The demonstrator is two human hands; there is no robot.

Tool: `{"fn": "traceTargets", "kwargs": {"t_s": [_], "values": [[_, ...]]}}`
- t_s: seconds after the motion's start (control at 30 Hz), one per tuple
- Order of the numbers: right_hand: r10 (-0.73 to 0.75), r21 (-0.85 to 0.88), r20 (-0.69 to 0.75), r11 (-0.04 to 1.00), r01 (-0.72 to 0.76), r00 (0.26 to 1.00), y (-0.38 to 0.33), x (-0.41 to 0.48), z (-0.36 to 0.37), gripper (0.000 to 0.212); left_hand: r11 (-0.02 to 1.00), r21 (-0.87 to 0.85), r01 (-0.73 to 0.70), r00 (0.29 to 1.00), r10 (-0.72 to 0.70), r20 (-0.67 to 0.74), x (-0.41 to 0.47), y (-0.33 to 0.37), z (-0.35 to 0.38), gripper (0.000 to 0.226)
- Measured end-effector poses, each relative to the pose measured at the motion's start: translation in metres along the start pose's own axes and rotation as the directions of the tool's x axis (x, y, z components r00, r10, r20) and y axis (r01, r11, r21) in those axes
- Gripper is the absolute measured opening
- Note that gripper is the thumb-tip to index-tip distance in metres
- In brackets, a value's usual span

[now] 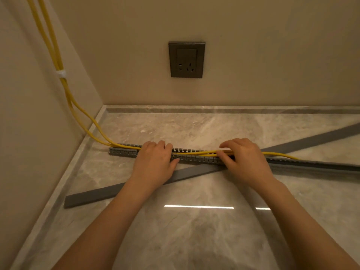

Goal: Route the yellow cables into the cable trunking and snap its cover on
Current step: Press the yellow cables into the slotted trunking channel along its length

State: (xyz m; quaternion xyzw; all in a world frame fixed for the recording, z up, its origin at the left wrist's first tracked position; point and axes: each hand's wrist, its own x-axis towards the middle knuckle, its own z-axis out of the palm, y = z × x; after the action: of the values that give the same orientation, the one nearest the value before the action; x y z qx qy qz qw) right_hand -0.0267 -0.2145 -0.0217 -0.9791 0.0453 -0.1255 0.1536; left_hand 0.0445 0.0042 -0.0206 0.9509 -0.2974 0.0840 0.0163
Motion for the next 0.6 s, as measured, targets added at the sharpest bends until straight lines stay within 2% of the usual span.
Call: {"fn": "traceTargets", "kwargs": {"t_s": [0.07,0.13,0.27,0.37,0.5,0.6], "values": [[0.036,-0.071,0.025,0.997,-0.035,0.999,0.015,0.000,-0.004,0.032,1.000,-0.006,-0.027,0.999,0.027,-0.025,0.001,0.008,-0.004,0.030],[0.048,-0.061,-0.001,0.997,-0.048,0.999,0.025,-0.002,-0.008,0.033,0.995,-0.058,-0.080,0.995,0.077,-0.057,0.003,0.021,-0.005,0.026],[0.087,0.069,0.001,0.994,-0.087,0.996,0.037,-0.001,-0.007,0.024,0.972,-0.183,-0.144,0.987,0.128,-0.099,0.007,0.048,-0.003,0.026],[0.105,0.182,0.052,0.977,-0.113,0.993,0.041,0.001,-0.003,0.020,0.972,-0.197,-0.131,0.988,0.111,-0.110,0.010,0.056,-0.002,0.024],[0.109,0.213,0.175,0.966,-0.145,0.979,0.044,0.007,-0.004,0.021,0.972,-0.170,-0.164,0.980,0.140,-0.143,0.010,0.058,-0.006,0.008],[0.094,0.163,0.308,0.975,-0.150,0.947,0.044,0.014,-0.010,0.023,0.974,-0.161,-0.162,0.981,0.141,-0.134,0.010,0.061,-0.006,0.011]]}}
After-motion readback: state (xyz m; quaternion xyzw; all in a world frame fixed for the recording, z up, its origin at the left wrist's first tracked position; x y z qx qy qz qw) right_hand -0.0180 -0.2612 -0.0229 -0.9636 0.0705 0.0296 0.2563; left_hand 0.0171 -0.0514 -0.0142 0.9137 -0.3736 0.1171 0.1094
